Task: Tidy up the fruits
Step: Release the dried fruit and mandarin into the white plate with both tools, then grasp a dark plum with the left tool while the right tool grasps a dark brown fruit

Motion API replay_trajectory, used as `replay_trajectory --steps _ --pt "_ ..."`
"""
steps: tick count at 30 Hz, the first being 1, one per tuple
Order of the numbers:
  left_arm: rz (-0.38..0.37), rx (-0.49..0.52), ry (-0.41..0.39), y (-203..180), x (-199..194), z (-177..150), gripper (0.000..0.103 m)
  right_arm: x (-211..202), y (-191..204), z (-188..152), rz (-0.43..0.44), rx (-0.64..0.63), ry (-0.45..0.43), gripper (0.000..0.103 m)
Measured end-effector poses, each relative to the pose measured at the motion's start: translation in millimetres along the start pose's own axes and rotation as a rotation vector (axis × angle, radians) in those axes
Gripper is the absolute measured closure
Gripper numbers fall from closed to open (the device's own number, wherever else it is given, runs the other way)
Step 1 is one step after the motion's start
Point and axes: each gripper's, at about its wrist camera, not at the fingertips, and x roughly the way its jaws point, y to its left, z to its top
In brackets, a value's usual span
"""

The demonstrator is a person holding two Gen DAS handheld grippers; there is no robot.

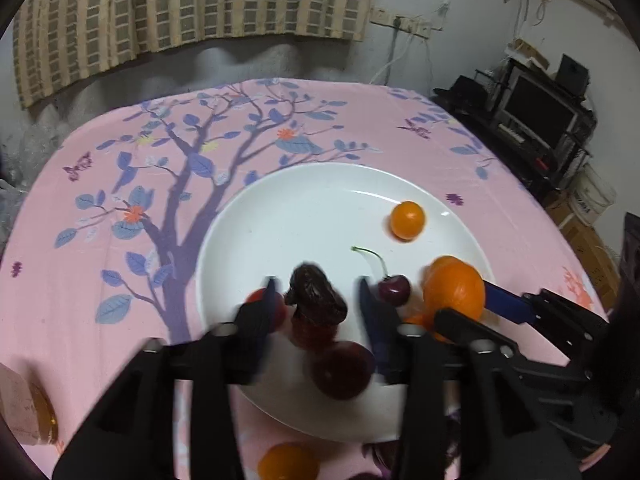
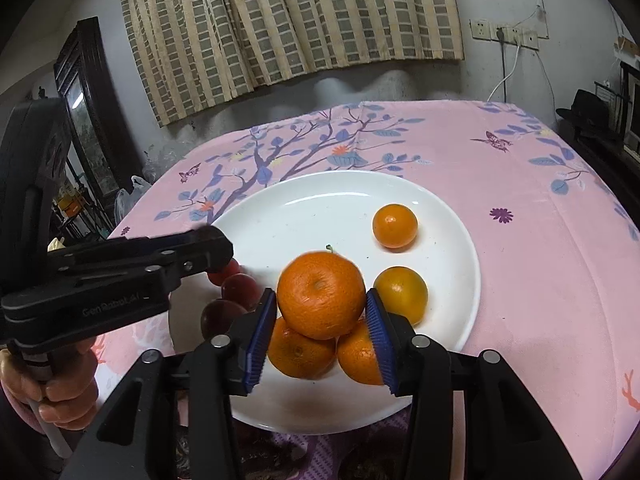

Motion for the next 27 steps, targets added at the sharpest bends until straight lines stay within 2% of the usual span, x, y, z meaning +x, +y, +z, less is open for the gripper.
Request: replay_trajectory --steps 1,3,8,12,14,17,20,27 --pt "0.010 -0.001 -0.027 0.2 -5.3 -1.0 0.014 -1.8 0.8 0.3 0.005 -0.008 -0.007 0.046" --pt "0.021 -0.001 -0.079 1.6 -19.5 -4.3 0.012 -11.5 6.5 -0.6 -0.005 -0.050 -0.029 0.046" --pt "0.035 -0.019 -0.096 12.5 -56.1 -26.4 0.005 -34.5 20.4 -9.8 0.068 -0.074 -0.037 0.043" --pt "0.055 -0.070 -0.118 29.5 -84.3 -61.5 0.005 -54.8 39.7 -36.1 0.120 -0.176 -0.019 0.038" --pt "0.039 -0.120 -0.120 42.2 -89.9 -80.8 0.005 -58.8 47.4 -52.2 0.111 -0.234 -0.003 0.038" --pt "0.041 -0.214 -0.072 62.6 -83.8 -107.9 0.005 -55.7 54.0 -68.0 0.088 -0.278 0.041 0.038" --pt "0.048 -0.265 -0.020 75.5 -77.8 -120.0 0.005 -47.9 52.4 -71.3 0.085 -0.273 0.083 0.038" --pt "0.018 -0.329 -0.023 89.8 -84.3 -129.0 0.005 -31.2 48.9 -78.6 0.081 -0.244 0.143 0.039"
